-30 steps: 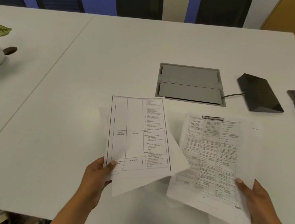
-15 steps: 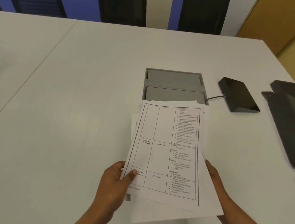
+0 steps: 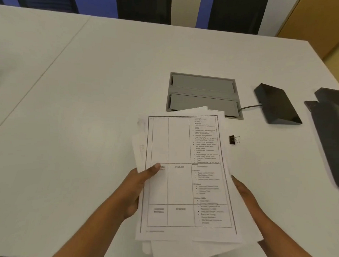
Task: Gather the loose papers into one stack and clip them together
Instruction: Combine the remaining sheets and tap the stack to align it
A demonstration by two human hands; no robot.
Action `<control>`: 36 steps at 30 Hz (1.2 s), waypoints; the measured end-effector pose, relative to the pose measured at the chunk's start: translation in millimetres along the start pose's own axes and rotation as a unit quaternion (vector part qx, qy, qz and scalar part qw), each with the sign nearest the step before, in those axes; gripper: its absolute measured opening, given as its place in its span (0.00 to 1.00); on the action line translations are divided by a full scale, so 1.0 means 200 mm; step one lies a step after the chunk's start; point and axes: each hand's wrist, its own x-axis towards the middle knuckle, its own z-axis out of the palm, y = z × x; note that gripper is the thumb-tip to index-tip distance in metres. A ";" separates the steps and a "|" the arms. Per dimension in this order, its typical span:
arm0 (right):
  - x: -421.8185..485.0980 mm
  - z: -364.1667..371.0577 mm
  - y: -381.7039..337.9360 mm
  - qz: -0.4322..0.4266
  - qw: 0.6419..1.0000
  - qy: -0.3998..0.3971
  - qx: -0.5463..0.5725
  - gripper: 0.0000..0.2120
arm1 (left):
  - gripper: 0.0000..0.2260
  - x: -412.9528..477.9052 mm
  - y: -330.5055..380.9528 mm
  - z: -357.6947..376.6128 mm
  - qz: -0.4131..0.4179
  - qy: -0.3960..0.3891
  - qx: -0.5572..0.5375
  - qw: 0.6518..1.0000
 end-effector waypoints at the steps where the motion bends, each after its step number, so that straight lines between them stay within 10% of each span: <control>1: 0.00 -0.02 -0.01 0.004 1.000 -0.006 0.022 0.22 | 0.16 0.02 -0.01 0.01 0.007 0.007 -0.007 1.000; 9: 0.09 -0.04 -0.05 -0.020 0.984 -0.148 -0.100 0.26 | 0.13 0.09 -0.01 0.09 0.078 0.027 -0.001 0.997; 25: 0.33 0.06 -0.08 -0.253 0.964 -0.023 -0.075 0.22 | 0.07 0.29 0.03 0.19 0.331 0.037 0.114 0.936; 36: 0.31 -0.01 -0.09 -0.282 0.955 -0.036 -0.087 0.19 | 0.39 0.22 0.09 0.30 0.314 0.082 0.087 0.942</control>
